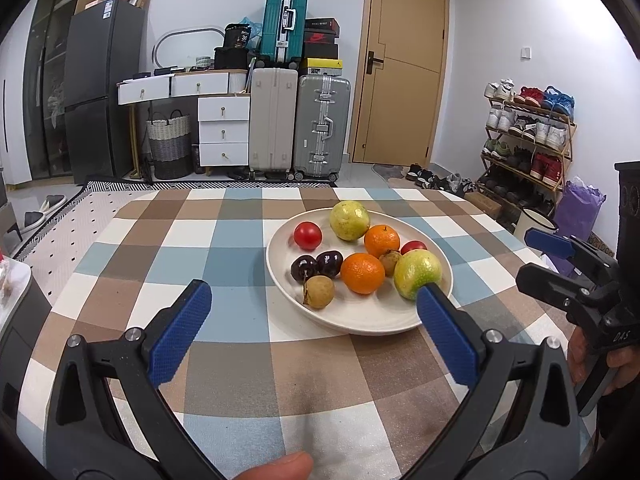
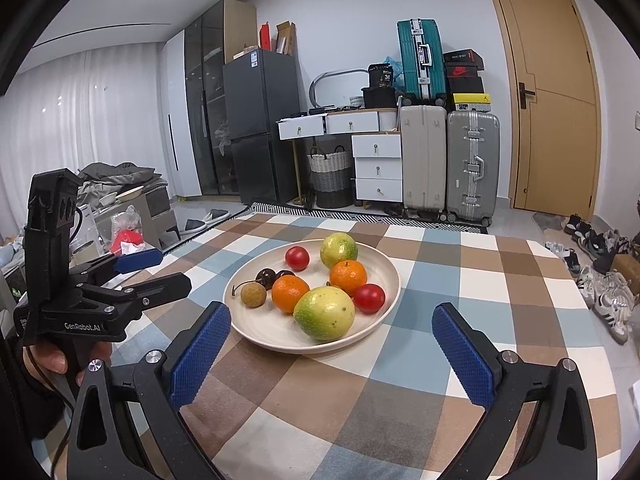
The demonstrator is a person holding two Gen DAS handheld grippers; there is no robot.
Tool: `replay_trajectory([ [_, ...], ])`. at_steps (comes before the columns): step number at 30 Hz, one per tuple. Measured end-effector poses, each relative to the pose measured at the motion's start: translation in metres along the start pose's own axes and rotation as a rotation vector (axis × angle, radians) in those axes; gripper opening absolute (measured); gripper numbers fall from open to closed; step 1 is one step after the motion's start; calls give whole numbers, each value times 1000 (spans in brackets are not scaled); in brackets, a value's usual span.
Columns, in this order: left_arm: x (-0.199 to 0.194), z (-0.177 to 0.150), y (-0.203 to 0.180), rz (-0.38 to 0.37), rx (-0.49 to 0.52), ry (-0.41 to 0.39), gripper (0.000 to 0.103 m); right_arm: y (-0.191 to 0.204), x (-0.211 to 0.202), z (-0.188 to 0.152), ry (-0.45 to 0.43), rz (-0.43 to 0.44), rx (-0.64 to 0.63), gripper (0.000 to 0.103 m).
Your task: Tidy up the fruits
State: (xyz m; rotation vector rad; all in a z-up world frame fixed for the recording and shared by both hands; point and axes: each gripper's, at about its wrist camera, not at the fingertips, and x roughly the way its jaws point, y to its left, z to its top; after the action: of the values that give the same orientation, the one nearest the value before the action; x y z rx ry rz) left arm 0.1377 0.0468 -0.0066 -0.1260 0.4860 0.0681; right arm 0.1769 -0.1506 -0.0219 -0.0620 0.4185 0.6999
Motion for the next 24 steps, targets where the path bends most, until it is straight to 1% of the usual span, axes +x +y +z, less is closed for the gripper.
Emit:
replay_trajectory([
  [24, 0, 0, 0, 0, 0, 0, 102, -1, 1, 0, 2, 0, 0, 102],
])
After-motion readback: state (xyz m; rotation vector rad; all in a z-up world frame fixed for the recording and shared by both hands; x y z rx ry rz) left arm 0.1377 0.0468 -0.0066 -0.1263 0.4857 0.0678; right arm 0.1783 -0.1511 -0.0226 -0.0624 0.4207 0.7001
